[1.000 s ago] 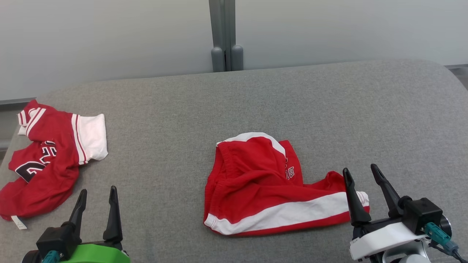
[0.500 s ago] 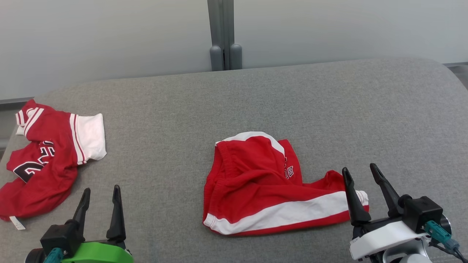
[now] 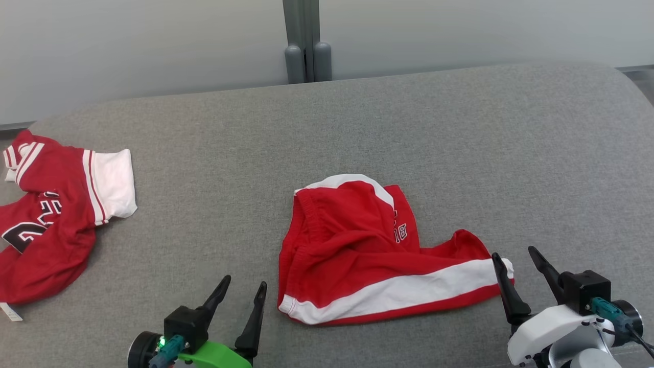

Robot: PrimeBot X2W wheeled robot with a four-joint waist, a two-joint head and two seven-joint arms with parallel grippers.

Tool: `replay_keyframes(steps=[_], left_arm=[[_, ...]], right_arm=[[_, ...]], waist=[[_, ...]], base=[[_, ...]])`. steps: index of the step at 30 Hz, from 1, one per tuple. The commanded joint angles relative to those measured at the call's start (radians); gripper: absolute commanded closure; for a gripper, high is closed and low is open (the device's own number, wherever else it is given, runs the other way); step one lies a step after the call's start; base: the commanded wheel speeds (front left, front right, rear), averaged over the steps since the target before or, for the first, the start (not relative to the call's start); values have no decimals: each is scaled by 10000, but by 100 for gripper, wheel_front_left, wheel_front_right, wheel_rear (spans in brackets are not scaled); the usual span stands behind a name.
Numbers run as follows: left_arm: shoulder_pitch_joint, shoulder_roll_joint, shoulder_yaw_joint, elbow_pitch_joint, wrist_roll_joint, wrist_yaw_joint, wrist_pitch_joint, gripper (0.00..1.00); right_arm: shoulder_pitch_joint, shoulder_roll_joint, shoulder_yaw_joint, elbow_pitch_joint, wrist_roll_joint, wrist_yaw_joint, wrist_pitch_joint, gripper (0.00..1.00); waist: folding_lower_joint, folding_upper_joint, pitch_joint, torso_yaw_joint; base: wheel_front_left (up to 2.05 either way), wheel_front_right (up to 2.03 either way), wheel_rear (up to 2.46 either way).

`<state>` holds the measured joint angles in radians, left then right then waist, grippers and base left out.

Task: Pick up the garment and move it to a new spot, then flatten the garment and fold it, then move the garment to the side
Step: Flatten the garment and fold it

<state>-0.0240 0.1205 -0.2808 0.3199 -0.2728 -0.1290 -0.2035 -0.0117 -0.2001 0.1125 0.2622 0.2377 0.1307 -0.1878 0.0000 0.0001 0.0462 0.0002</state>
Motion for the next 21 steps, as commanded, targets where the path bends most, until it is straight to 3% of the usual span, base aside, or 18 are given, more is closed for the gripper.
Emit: replay_keyframes(steps=[1,9,21], left_arm=[[-283,184,-265,198,-198,-18,-45,0],[-1050,491,-2145,1370,-801,-10,-225,0],[-1874,493,-3610,2341,-1573,-10,-476,0]], right_arm=[[-222,-120,52,230,128,1,-85,0],[-913,-549,688,1697,582,1,-307,0],[-1993,-974,2366,3147,1939,1,-540,0]], waist=[[0,-1,161,-59],[0,-1,561,-179],[0,-1,897,-222]], base=[[0,0,0],[0,0,0],[0,0,0]])
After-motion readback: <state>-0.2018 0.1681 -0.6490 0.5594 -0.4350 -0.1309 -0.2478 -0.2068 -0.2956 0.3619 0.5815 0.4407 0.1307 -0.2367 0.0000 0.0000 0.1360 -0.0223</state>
